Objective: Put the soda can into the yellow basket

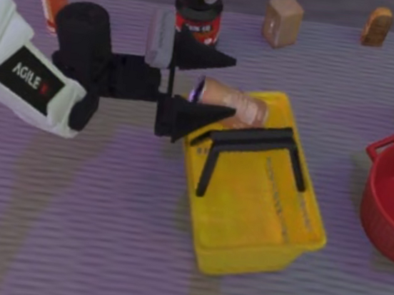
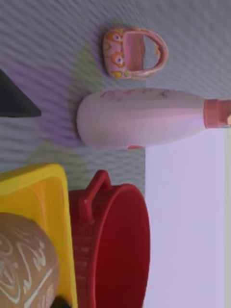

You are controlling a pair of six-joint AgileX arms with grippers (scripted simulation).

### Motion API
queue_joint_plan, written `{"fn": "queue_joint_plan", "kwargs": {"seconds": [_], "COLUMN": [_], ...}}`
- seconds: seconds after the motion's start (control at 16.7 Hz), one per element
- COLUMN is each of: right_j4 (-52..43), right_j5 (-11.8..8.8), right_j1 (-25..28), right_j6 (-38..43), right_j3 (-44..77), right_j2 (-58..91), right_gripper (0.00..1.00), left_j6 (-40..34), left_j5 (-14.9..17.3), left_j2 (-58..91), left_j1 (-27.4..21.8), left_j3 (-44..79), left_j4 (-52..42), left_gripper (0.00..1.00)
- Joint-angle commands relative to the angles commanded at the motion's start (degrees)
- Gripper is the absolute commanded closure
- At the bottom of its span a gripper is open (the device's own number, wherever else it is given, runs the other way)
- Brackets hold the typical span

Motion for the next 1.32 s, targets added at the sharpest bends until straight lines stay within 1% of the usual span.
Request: {"fn": "queue_joint_plan", "kwargs": {"seconds": [0.18, 0.3, 0.42, 0.54, 0.66, 0.84, 1.32], "right_j4": [0.00, -1.53, -4.87, -9.63, -15.50, -25.95, -55.47], "right_j5": [0.00, -0.07, -0.14, -0.15, -0.10, 0.00, 0.07], "right_j1": [0.00, 0.75, 2.32, 4.51, 7.18, 12.02, 26.23], "right_j6": [0.00, -1.10, -3.52, -6.99, -11.29, -19.05, -41.48], "right_j3": [0.00, 1.55, 5.17, 10.83, 18.44, 33.44, 79.94], "right_j2": [0.00, 1.58, 5.25, 11.01, 18.82, 34.48, 83.52], "right_gripper": [0.00, 0.00, 0.00, 0.00, 0.00, 0.00, 0.00], "left_j6": [0.03, -0.34, -1.14, -2.20, -3.38, -5.08, -6.74], "left_j5": [-0.10, -1.09, -3.52, -7.25, -12.03, -20.61, -46.64], "left_j2": [-0.24, -1.82, -5.62, -11.48, -19.22, -34.10, -83.85], "left_j1": [-0.17, 0.05, 0.68, 1.80, 3.30, 5.96, 13.25], "left_j3": [0.05, -0.68, -2.44, -5.19, -8.87, -16.12, -42.16], "left_j4": [-0.14, -0.99, -2.99, -6.02, -9.96, -17.35, -41.42], "left_gripper": [0.00, 0.00, 0.00, 0.00, 0.00, 0.00, 0.00]}}
